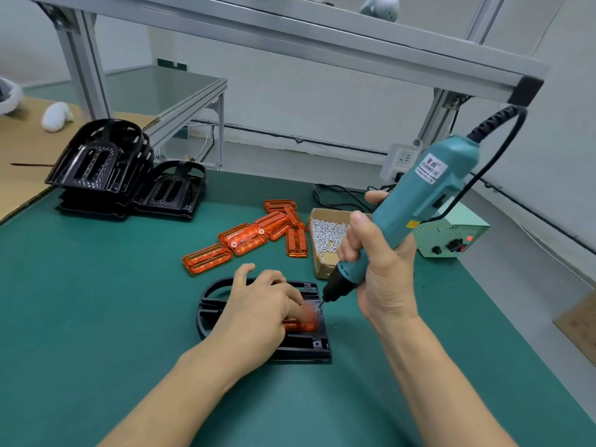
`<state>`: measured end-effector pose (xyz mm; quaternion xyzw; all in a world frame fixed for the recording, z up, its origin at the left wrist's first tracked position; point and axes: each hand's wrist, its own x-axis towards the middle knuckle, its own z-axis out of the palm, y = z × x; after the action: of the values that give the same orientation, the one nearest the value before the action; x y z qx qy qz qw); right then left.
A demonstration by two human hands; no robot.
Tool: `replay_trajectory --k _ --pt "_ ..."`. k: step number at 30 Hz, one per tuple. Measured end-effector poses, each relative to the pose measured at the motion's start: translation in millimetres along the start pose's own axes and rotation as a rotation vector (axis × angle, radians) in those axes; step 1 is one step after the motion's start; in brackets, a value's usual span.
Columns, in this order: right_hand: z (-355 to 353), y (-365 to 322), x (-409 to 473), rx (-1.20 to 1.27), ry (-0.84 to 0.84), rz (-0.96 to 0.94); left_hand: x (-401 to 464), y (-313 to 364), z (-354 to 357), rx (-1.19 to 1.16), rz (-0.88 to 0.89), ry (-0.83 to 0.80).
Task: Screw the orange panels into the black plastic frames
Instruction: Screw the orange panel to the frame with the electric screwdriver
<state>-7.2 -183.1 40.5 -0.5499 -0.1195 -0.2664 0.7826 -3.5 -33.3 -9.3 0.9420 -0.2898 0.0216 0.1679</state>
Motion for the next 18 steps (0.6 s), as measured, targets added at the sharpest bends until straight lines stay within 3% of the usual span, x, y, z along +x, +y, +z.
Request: replay_trajectory --k 18 --pt "1.7 11.1 5.1 -0.116 -0.107 0.006 0.3 -2.9 3.9 -0.033 0.024 0.037"
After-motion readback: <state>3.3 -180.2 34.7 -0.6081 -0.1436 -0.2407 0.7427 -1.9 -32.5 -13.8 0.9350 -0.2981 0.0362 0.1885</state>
